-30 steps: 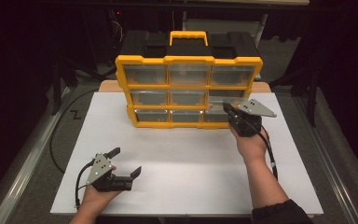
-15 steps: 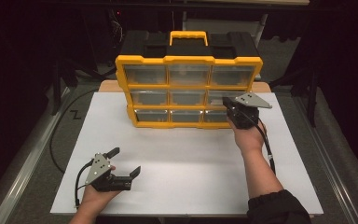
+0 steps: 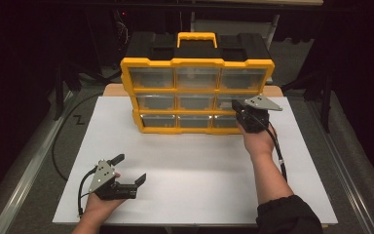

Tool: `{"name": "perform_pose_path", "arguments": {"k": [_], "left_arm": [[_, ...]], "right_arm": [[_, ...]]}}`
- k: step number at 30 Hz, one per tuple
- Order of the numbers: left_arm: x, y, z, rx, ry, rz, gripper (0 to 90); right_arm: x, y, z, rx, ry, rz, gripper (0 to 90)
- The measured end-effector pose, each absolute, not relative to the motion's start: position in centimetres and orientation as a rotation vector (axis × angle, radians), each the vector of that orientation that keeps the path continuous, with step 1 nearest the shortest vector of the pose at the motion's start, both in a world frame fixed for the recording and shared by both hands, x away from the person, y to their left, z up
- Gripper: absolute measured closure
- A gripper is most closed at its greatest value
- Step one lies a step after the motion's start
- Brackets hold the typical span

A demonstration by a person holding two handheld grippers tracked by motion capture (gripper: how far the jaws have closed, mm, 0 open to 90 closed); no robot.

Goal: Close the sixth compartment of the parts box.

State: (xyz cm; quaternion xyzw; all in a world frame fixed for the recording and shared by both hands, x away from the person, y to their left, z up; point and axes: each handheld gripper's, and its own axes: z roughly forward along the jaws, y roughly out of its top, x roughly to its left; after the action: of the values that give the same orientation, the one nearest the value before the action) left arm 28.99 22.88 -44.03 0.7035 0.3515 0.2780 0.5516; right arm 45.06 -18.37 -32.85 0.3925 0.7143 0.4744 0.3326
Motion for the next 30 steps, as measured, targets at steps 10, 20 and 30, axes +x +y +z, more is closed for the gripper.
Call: {"name": "perform_pose_path", "arguments": {"k": [10,20,30], "left_arm": [[28.9,22.9,-44.0,1.669,0.830,0.664,0.3],[28.8,22.9,-44.0,1.672,0.840,0.664,0.2],[28.8,23.0,-44.0,1.674,0.845,0.677,0.3]], "right_arm": [[42.9,-18.7,-31.8,1.016,1.917,1.274,72.6],[40.4,-18.7,-32.9,0.980,1.990,1.330,28.1],[38.8,-19.4,-35.3,0.972,2.001,1.353,0.7]]}}
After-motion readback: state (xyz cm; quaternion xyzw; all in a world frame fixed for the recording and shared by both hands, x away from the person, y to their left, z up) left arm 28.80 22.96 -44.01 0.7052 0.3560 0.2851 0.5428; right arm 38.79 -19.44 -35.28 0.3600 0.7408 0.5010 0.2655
